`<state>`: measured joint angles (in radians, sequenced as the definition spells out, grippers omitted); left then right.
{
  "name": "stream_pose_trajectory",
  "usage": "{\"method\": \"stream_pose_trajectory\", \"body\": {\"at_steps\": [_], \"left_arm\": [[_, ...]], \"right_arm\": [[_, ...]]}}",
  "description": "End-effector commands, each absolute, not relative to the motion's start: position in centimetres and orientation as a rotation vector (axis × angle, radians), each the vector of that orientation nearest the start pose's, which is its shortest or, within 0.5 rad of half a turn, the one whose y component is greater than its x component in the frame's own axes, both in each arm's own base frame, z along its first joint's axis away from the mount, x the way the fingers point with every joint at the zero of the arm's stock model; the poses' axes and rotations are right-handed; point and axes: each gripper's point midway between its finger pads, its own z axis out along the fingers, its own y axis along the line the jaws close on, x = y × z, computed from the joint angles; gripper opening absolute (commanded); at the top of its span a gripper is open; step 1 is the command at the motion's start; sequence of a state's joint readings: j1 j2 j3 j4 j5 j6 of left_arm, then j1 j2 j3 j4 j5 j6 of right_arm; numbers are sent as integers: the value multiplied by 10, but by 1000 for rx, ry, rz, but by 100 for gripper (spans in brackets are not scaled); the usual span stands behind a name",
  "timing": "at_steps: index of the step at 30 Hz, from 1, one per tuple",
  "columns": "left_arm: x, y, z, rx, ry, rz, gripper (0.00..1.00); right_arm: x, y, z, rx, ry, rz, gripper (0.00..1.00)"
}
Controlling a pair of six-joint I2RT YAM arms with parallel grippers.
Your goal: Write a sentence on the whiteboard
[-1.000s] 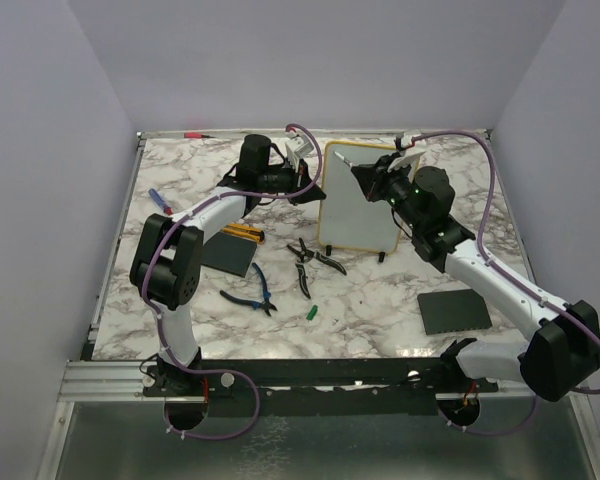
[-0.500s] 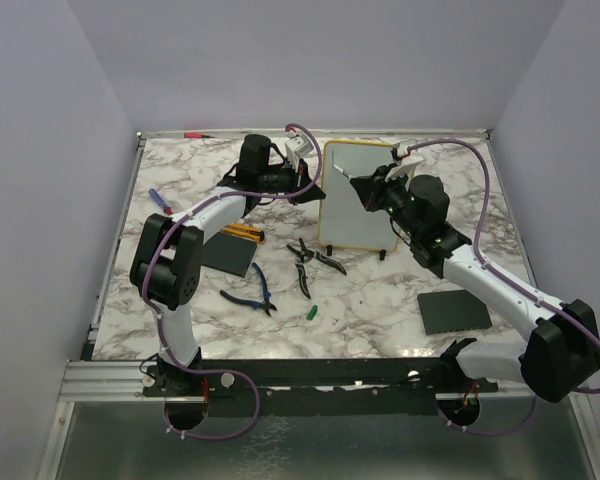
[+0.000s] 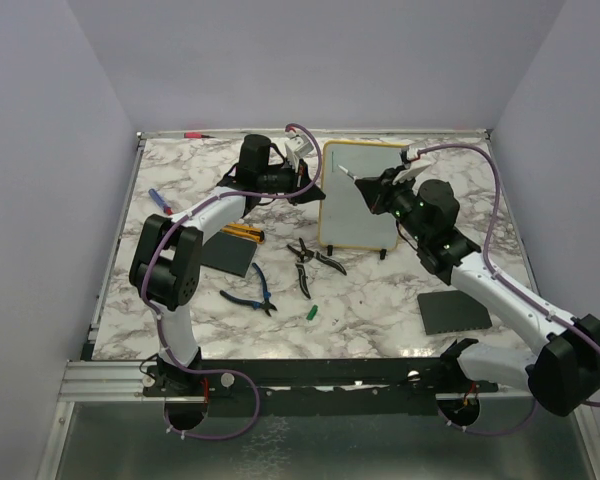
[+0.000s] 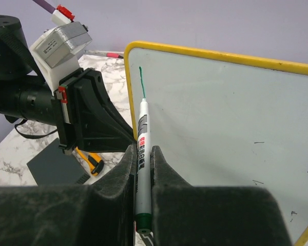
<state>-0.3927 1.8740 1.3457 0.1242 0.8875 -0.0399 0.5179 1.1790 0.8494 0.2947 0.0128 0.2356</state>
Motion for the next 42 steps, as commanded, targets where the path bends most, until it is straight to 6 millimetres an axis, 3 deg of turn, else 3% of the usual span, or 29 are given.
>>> {"method": "stream_pose_trajectory", "body": {"at_steps": [1,13,24,32,38,42], "left_arm": [[398,-310,179,929,1789,-1119,0],[399,-310,178,947,1777,-1104,0],[399,-309,176,948,1782,-1104,0],[399,-309,177,950,1782,-1099,0],[399,-309,176,949,1784,-1098,0],[400,-309,177,947,1784,-1095,0]], "right_arm": [[358,217,302,-231,1582,584,1],[369,228,299,-263,1580,594,1],[378,217,293,-202,1593,529,1],[376,200,293,-145,1593,469,1],[374,204,293,-165,1593,485,1],[363,211,307,-214,1552,546,1]]}}
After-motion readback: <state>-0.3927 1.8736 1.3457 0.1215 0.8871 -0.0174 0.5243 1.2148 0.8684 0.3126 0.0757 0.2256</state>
